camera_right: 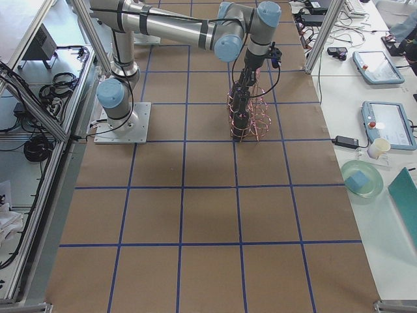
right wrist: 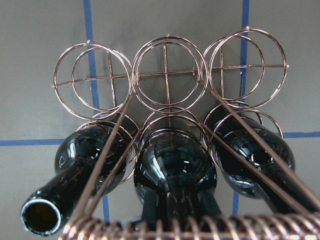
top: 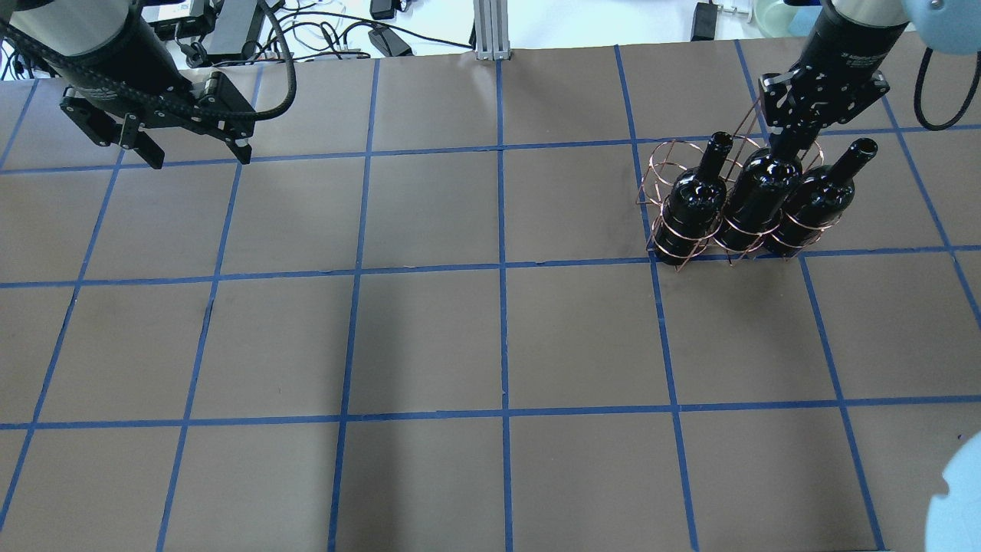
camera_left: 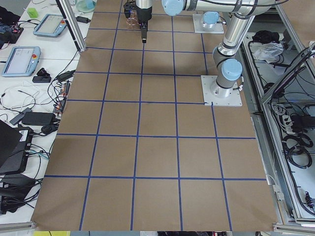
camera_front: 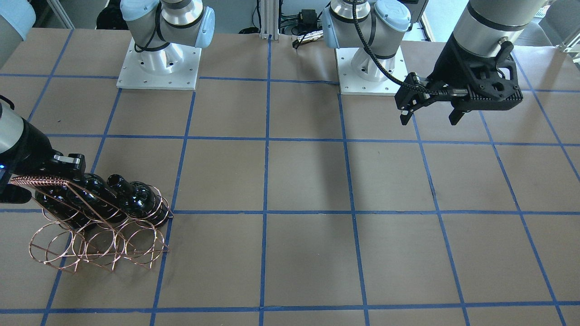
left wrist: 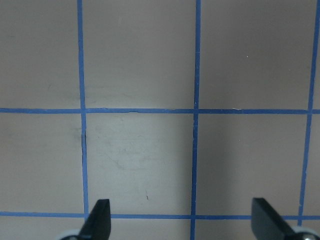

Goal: Place wine into wine basket
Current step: 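Tilt and lower the bottle into the empty rack slot with the right gripper, then open the right gripper and raise it off the bottle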

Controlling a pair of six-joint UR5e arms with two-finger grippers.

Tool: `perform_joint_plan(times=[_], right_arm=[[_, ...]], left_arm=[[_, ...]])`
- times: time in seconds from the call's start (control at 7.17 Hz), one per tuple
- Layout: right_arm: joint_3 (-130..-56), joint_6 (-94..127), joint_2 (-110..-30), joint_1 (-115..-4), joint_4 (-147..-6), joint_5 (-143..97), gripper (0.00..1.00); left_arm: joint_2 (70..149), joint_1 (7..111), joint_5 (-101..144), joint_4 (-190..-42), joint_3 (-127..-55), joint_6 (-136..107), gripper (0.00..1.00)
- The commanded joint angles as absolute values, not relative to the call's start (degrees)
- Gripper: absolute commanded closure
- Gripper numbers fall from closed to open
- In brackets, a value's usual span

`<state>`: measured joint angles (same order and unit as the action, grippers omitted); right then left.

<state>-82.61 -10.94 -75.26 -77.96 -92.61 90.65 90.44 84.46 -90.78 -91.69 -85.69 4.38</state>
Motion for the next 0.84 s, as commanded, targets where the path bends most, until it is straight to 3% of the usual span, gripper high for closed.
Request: perform_joint_plan(times=[0.0, 0.14, 0.7], right_arm=[[-84.72, -10.72, -75.23, -77.96, -96.92, 90.88, 0.94], [-84.9, -10.72, -75.23, -77.96, -97.2, 90.79, 0.04], [-82.89, -10.9, -78.55, -78.66, -93.63, 90.35, 0.0]], left_arm=[[90.44, 84.46, -90.97, -91.58, -85.69, 4.39, 0.0], [90.44, 84.46, -91.05, -91.67, -85.69, 4.39, 0.0], [90.35, 84.37, -90.97, -91.58, -85.69, 4.48, 0.0]])
